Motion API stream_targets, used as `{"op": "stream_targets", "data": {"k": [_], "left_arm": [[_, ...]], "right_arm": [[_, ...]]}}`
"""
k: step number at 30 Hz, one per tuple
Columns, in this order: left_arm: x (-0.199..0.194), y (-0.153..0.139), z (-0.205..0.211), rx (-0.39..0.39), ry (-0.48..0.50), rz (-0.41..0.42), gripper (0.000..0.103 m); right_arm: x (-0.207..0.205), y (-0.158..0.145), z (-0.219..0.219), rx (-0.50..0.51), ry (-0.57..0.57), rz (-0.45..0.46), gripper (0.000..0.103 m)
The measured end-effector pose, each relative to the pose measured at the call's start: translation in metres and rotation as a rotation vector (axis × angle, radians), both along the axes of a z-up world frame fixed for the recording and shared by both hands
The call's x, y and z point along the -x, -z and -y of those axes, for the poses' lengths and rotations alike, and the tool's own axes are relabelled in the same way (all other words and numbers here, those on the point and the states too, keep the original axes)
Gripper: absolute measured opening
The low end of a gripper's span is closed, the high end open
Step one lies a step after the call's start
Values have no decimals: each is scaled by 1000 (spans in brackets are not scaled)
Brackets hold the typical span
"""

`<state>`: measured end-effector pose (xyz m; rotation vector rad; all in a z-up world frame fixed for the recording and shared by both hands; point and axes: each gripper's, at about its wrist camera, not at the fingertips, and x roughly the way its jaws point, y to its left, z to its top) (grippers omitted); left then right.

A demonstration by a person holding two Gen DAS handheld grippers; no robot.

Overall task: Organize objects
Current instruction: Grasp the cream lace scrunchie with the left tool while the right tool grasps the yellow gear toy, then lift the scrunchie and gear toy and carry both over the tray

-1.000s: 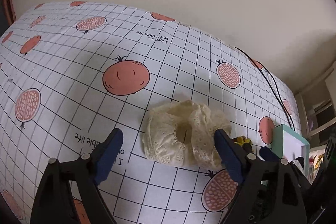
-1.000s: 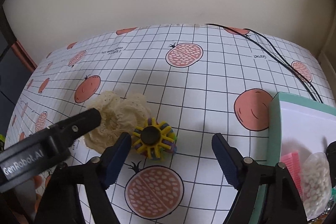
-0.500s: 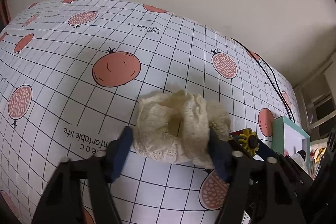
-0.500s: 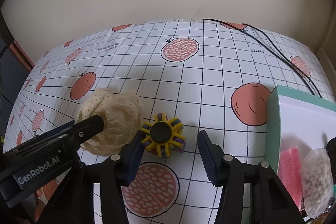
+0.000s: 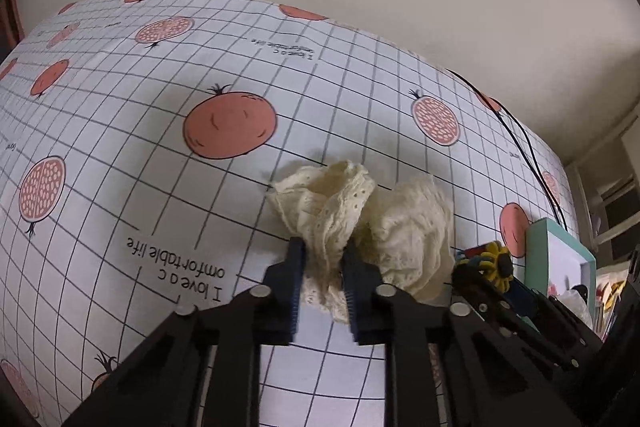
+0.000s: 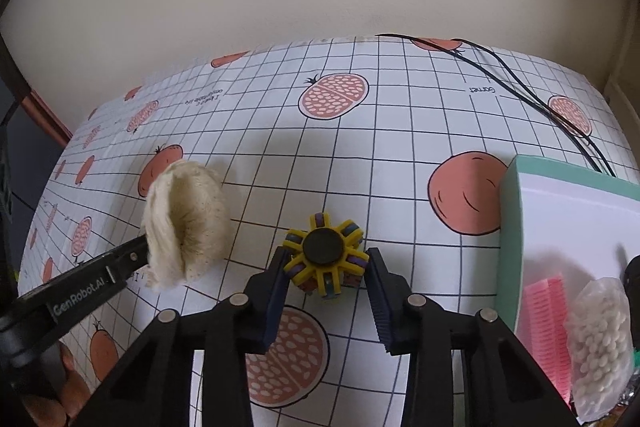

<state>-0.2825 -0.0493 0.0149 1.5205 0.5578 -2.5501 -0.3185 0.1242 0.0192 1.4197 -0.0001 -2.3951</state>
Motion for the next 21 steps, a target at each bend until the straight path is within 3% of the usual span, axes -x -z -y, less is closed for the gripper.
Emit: {"op": "stream_targets", "data": {"k": [1,11,21], "left_arm": [[-1,0,2,3,-11,2,11],[-9,-4,24,4,-94,6,8],[-15,-45,25,15,-111,-89,8]], "right_arm": [[0,-1,-1,1,0,-2,40],[-1,-15,-18,15,21,-24,40],[-9,-61,-39,48,44,-113,40]]}}
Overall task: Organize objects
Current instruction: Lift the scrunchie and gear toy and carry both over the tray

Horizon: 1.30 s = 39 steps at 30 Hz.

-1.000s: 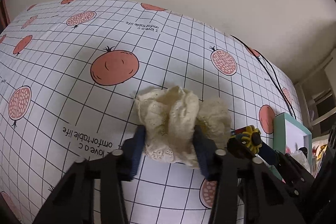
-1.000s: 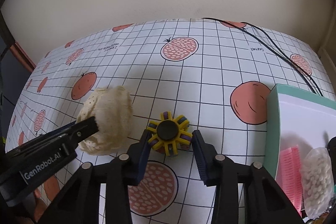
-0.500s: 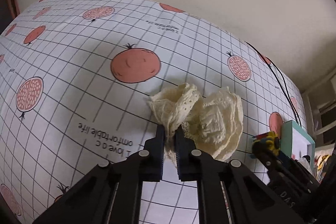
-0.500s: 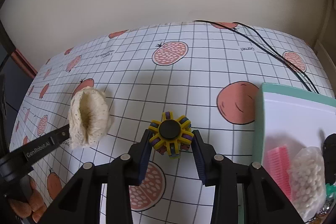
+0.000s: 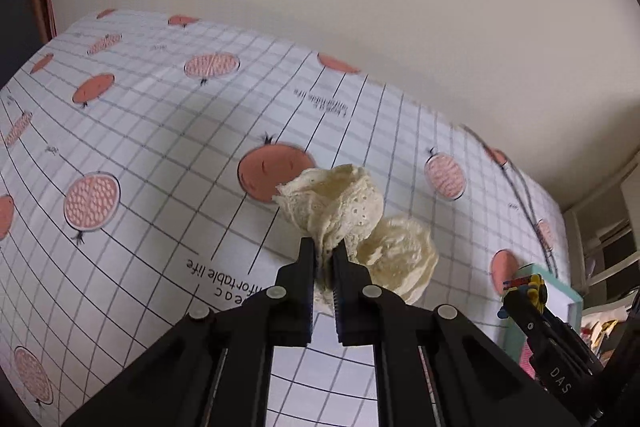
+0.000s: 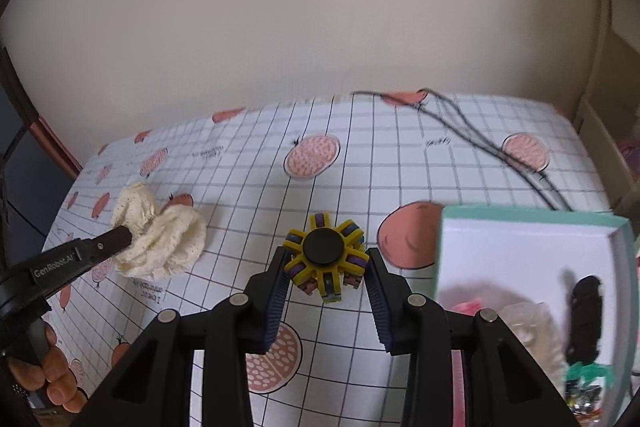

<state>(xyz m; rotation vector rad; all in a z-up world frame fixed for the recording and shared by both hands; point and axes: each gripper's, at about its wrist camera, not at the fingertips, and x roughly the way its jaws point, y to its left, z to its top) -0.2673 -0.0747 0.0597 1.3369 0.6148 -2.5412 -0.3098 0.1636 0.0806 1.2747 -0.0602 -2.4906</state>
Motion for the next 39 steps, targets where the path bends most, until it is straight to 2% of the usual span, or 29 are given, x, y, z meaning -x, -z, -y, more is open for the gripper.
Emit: {"op": "stream_targets", "data": {"k": [15,24,34,39], "left_arm": [[-12,-75,-33,15,45,-165,8],[-17,-102,-72,-10,104,-224,8],[-18,-112,-129,21,191,-245,8],[-16,-111,-156,33,224,-241,8]], "right_arm": [[-17,-57,-43,7,27,-93,40],[-28,-78,-84,15,51,-120,40],[-48,-62,-132,36,87,-131,40],[-64,-36,-163,52,113,-129,40]]}}
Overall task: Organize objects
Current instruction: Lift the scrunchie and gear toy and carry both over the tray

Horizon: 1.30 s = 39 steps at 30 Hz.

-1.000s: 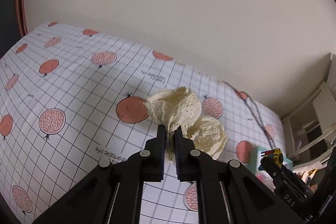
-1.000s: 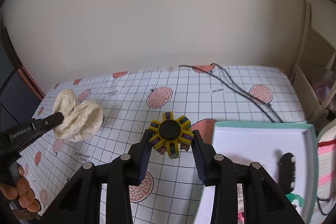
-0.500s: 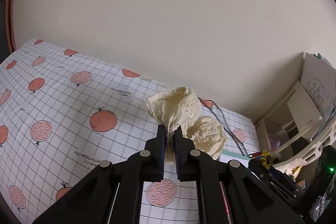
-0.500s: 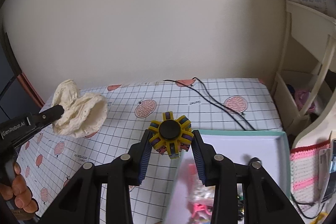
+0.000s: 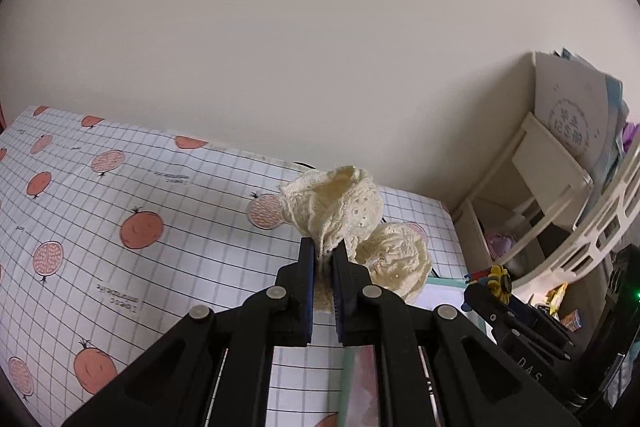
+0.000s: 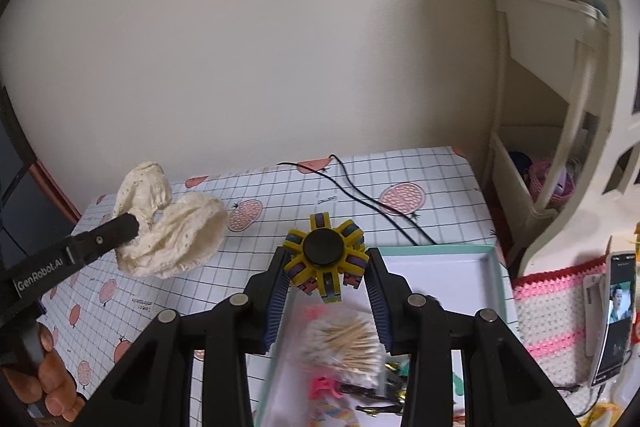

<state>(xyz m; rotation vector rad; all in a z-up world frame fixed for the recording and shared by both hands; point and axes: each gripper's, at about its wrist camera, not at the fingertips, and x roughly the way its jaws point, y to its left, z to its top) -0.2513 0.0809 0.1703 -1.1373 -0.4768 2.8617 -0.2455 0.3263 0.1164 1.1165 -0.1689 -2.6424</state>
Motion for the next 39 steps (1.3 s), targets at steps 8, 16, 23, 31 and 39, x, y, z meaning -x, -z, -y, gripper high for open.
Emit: {"op": "stream_targets", "data": {"k": [8,16,23,31,39], "left_arm": [[2,6,-40,19,53,17,8],[5,13,-73,26,111,25,8],[12,31,-102,69,153,34,8],[30,62,-108,81,143,83,8],[42,86,-107,79,134,124,8]], "right_arm": [[-18,30,-44,21,55,-5,40],[-15,39,-79,38,128,18,40],[-8,51,-83,6,133,32,40],[6,85,-84,-63,170,96,40],[11,104,-90,-92,183,148,40]]}}
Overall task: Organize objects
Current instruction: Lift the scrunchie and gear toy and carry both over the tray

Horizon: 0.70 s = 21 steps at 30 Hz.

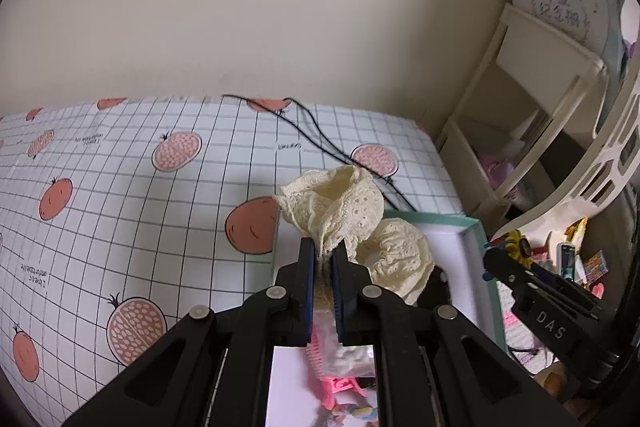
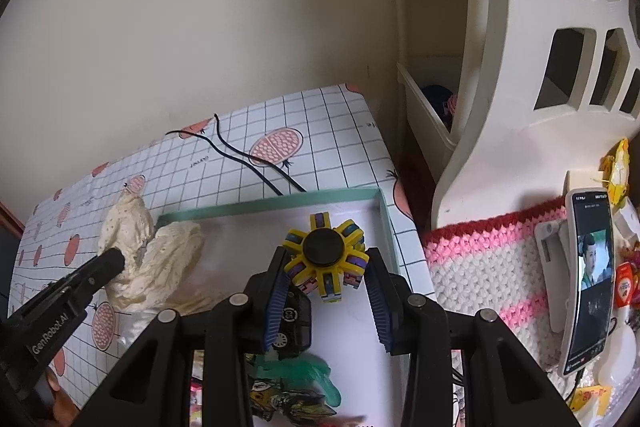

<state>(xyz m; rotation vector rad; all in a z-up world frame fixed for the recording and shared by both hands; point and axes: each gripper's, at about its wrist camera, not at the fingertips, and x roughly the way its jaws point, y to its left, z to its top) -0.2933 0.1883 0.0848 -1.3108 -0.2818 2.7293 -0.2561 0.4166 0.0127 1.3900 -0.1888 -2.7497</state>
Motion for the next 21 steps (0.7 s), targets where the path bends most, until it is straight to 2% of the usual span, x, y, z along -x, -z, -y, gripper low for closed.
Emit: {"op": "stream_targets", "data": {"k": [4,21], "left_arm": [[2,11,1,9,-4,28,8],[7,37,-3,48,5,110,8]], "right_arm": [[0,5,3,-36,-3,15,40],[3,27,12,-43,-40,74,40]]}}
